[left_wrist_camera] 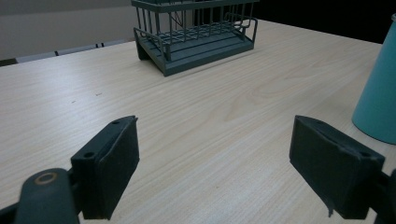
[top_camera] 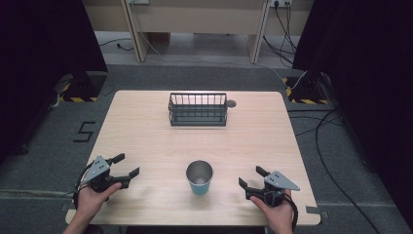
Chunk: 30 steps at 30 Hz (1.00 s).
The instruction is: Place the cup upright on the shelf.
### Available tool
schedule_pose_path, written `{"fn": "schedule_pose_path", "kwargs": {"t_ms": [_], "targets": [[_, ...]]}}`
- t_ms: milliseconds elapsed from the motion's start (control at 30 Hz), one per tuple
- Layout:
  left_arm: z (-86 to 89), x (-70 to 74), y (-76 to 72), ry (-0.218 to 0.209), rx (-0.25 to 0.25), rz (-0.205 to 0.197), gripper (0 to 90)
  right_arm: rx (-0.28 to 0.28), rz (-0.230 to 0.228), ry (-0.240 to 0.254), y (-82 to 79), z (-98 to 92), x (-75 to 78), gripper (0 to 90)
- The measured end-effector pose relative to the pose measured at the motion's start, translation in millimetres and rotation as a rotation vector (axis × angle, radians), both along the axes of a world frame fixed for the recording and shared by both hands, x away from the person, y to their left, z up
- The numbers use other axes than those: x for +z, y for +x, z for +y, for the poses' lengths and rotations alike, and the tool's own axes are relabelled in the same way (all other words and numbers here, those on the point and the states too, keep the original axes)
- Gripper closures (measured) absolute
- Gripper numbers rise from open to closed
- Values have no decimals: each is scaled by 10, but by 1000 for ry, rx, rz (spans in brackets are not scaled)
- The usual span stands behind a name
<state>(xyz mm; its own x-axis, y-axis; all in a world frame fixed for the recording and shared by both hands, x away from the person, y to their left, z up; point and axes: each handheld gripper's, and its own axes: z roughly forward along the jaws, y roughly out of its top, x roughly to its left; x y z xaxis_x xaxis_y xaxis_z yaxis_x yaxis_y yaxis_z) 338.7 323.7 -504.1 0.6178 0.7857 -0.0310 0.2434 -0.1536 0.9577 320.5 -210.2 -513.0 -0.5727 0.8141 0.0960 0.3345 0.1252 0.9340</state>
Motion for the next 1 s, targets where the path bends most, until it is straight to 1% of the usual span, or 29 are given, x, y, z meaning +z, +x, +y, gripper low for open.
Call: {"fn": "schedule_pose_path", "kwargs": {"t_ms": [100, 200, 267, 367, 467, 600, 667, 733, 833, 1000], "targets": [[-16, 7, -11, 2, -7, 0, 148, -6, 1, 9, 5, -17, -1, 174], [-60, 23, -40, -2, -23, -5, 146, -8, 0, 5, 11, -30, 0, 174], [-128, 44, -73, -9, -47, -9, 145, -13, -2, 8, 16, -42, -1, 174], [-233, 72, -113, -5, -85, -21, 145, -20, 3, 13, 20, -58, 0, 174], [-309, 94, -141, -13, -112, -28, 146, -25, 5, 14, 29, -70, 0, 174], [-411, 119, -183, -28, -149, -28, 145, -27, 7, 17, 36, -77, 0, 174], [-489, 126, -207, -35, -185, -24, 145, -28, 8, 16, 47, -79, -1, 173], [-567, 125, -225, -22, -215, -25, 145, -31, 9, 16, 54, -83, -1, 173], [-687, 123, -251, -19, -259, -19, 145, -37, 9, 19, 63, -85, 0, 173], [-869, 129, -275, -3, -312, -16, 145, -42, 2, 17, 81, -90, 0, 173]]}}
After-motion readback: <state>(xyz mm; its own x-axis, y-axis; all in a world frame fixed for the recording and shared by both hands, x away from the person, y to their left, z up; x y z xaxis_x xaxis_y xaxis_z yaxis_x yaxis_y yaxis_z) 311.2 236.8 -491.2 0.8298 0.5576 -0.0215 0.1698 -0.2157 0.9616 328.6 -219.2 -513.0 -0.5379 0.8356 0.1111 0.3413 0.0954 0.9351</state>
